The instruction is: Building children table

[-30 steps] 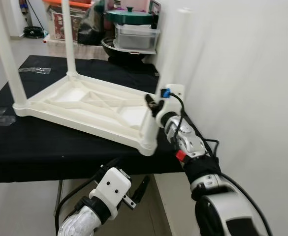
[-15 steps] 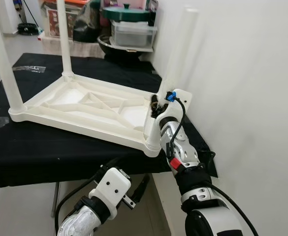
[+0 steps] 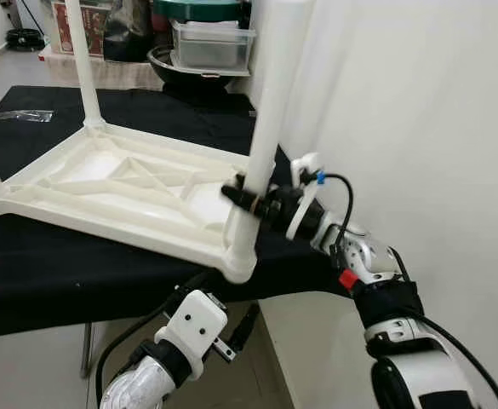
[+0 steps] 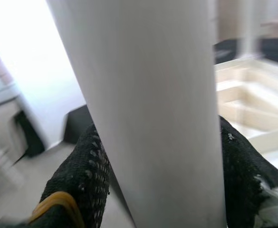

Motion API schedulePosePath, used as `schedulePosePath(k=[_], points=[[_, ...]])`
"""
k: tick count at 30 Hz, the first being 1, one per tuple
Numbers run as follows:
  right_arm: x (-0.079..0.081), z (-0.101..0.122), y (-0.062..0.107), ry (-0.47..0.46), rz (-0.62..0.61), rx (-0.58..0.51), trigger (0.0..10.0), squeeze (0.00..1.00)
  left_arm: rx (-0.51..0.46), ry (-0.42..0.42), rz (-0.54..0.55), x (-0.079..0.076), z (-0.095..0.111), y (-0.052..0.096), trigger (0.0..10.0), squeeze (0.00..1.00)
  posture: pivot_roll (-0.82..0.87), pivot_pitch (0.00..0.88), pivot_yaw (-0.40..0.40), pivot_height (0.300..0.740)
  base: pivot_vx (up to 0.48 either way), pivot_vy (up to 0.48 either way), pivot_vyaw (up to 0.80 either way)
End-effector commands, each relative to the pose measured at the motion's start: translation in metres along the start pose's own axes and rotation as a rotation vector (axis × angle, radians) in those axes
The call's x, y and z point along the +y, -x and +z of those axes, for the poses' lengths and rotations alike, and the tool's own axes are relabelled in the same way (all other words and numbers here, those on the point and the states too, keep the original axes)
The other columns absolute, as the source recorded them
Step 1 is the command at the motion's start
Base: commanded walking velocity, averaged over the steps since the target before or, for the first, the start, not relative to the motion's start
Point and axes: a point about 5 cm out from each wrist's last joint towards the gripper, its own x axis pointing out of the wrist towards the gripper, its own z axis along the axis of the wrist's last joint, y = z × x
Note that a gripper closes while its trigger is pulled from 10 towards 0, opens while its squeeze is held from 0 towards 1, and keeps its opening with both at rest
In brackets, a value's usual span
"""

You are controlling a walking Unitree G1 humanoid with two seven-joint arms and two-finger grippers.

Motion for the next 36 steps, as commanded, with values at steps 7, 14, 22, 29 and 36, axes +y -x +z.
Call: schedulePosePath(k=[7,14,22,29,36], points=[[0.000,-0.011,-0.026,0.026,0.038,0.088,1.4,0.00,0.001,0.001,-0.007,-0.003,-0.001,0.000,10.0,0.00,0.16,0.000,-0.163,0.740,0.000,0.000,0.00],[-0.023,-0.006,-0.035,0.027,-0.445,0.017,0.0,0.00,0.000,0.004,-0.001,-0.005,-0.001,0.000,10.0,0.00,0.16,0.000,-0.167,0.740,0.000,0.000,0.00],[-0.050,-0.015,0.009,-0.091,-1.204,-0.081,0.0,0.00,0.002,0.008,-0.007,-0.005,-0.002,0.000,10.0,0.00,0.14,0.000,-0.157,0.740,0.000,0.000,0.00],[-0.030,-0.035,0.008,-0.209,-1.465,-0.147,0.0,0.00,0.002,0.008,-0.013,-0.006,-0.002,-0.001,10.0,0.00,0.14,0.000,-0.153,0.740,0.000,0.000,0.00],[-0.014,-0.026,-0.030,-0.225,-1.250,-0.247,10.0,1.00,0.005,0.005,-0.009,-0.004,-0.002,-0.001,10.0,0.00,0.14,0.000,-0.153,0.740,0.000,0.000,0.00]])
